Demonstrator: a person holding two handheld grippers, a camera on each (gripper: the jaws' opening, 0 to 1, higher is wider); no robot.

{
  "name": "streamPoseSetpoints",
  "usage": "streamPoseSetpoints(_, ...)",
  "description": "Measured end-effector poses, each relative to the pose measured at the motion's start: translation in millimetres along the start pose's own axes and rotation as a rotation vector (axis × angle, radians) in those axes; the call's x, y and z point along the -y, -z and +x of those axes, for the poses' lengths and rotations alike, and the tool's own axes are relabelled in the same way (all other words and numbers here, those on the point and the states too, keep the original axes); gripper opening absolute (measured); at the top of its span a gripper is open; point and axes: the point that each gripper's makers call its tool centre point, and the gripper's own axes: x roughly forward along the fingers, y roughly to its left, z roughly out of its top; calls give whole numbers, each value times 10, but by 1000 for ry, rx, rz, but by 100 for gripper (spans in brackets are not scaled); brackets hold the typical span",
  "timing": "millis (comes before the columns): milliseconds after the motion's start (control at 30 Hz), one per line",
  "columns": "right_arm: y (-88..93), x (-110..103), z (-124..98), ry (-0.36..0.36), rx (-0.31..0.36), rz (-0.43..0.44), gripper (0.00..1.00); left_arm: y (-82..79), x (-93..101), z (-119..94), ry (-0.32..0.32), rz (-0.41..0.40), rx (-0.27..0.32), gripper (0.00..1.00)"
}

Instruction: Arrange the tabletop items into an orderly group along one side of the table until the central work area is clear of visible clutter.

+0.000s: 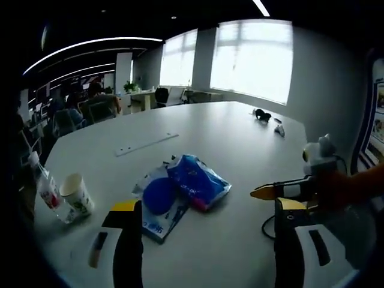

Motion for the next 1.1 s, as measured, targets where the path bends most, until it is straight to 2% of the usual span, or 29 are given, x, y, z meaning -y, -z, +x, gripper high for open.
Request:
streamPoseSetpoints(267,20,-111,63,-9,-2,20,26,-35,-94,102,2,2,-11,91)
streamPoseSetpoints(300,25,-127,72,-10,3,33,26,-62,-97,129,12,-17,4,91)
streamPoseSetpoints(367,46,-152,87,-14,2,40,26,-52,-141,171,3,-7,-11,90)
streamPoseSetpoints(733,132,-234,128,-22,-21,31,26,-141,-382,348,-14,-28,-7,90)
streamPoseSetpoints(967,168,-258,161,-25,-15,69,26,-193,-475,498,-4,9,-30,90)
streamPoseSetpoints(1100,197,-296,177,-29,-29,35,26,-246,-534,581,-3,33,-38,89)
